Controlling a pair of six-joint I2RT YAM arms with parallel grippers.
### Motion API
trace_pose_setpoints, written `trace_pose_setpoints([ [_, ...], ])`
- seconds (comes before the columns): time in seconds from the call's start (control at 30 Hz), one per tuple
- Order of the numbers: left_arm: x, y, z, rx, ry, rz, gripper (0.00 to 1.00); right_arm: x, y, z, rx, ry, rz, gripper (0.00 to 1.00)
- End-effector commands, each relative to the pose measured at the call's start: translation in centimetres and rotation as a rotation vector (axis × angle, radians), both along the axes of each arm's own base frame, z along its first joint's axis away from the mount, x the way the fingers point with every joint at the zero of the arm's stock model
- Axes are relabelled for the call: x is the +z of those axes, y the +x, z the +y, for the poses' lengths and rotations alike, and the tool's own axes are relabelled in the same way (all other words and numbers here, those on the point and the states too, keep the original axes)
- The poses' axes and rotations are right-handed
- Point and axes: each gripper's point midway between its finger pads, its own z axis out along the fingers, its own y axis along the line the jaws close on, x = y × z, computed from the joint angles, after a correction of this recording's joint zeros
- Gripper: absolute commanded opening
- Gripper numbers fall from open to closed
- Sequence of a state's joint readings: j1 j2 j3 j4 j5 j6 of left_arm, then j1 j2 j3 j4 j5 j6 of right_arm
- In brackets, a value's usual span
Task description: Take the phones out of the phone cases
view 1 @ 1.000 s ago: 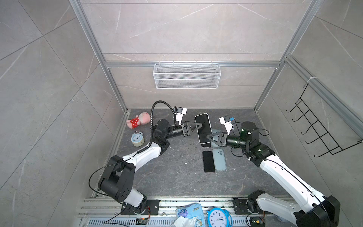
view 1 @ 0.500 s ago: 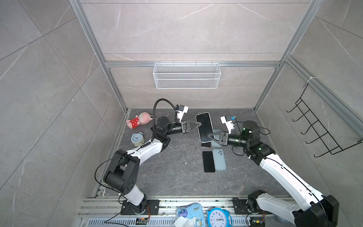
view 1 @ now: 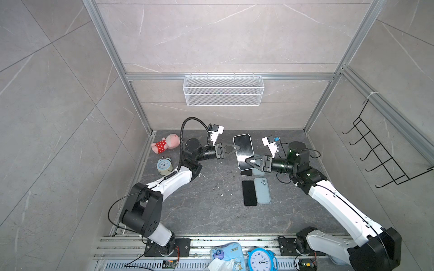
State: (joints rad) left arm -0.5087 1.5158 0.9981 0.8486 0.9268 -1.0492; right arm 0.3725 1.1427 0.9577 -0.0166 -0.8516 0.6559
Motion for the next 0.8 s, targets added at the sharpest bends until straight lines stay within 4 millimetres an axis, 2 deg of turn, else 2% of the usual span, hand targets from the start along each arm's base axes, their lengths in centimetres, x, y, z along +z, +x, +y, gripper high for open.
trace_pose_setpoints([
  [0.0, 3.6, 0.1, 2.1, 0.198, -0.021, -0.121, 0.0, 3.6, -0.3, -0.4, -0.036, 0.062, -0.113, 0.7],
  [0.1, 5.3, 0.8, 3.5, 0.318, -0.06, -0.097, 0.0, 4.1, -0.4, -1.1, -0.093, 0.102, -0.116, 0.77],
  [0.27, 7.7, 0.9, 4.7, 0.443, -0.161, -0.074, 0.0, 3.6, -0.3, -2.0, -0.169, 0.171, -0.08, 0.79],
  [0.47, 9.5, 1.3, 7.3, 0.66, -0.384, 0.007, 0.0, 3.8, -1.2, -3.2, -0.241, 0.4, -0.066, 0.81],
  [0.67, 10.3, 0.4, 6.1, 0.726, -0.511, 0.114, 0.0, 4.5, -2.4, -2.8, -0.257, 0.494, -0.114, 0.79],
  [0.77, 9.5, 0.3, 5.2, 0.741, -0.538, 0.205, 0.0, 4.8, -2.6, -2.8, -0.261, 0.524, -0.135, 0.76],
])
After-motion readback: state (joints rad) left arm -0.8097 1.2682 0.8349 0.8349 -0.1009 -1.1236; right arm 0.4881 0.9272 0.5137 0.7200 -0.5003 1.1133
